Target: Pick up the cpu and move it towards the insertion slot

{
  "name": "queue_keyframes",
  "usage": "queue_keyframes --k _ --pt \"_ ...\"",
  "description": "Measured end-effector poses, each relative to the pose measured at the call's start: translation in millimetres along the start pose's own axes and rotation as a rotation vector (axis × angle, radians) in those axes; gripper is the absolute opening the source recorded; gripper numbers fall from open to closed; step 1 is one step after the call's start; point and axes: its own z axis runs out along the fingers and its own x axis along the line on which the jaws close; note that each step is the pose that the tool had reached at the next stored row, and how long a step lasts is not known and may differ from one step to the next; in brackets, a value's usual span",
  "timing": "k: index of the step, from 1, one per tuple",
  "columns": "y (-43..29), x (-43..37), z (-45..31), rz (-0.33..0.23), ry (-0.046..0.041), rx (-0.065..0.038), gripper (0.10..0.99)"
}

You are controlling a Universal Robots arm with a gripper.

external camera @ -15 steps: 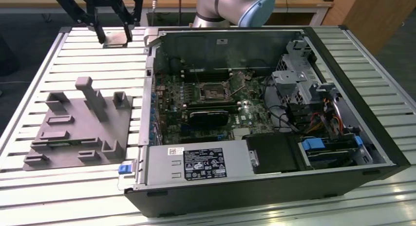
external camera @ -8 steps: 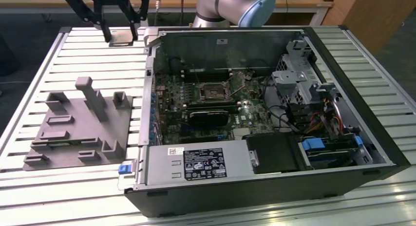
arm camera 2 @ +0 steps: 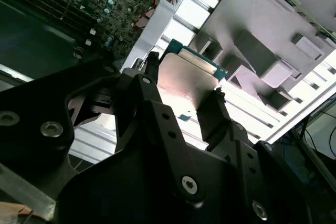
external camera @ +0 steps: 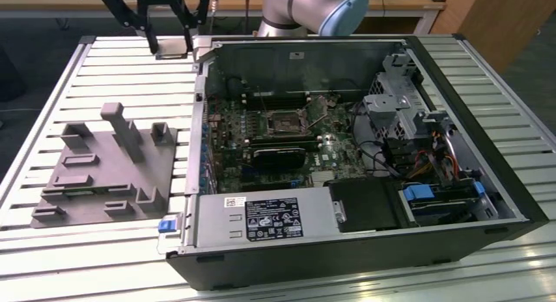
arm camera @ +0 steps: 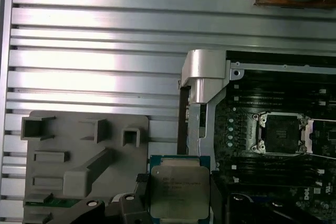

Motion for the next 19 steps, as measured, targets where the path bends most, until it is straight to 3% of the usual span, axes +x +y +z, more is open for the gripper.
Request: queue_keyframes --k 19 --pt "12.6 -31.0 0.6 0.000 0.0001 0.000 0.541"
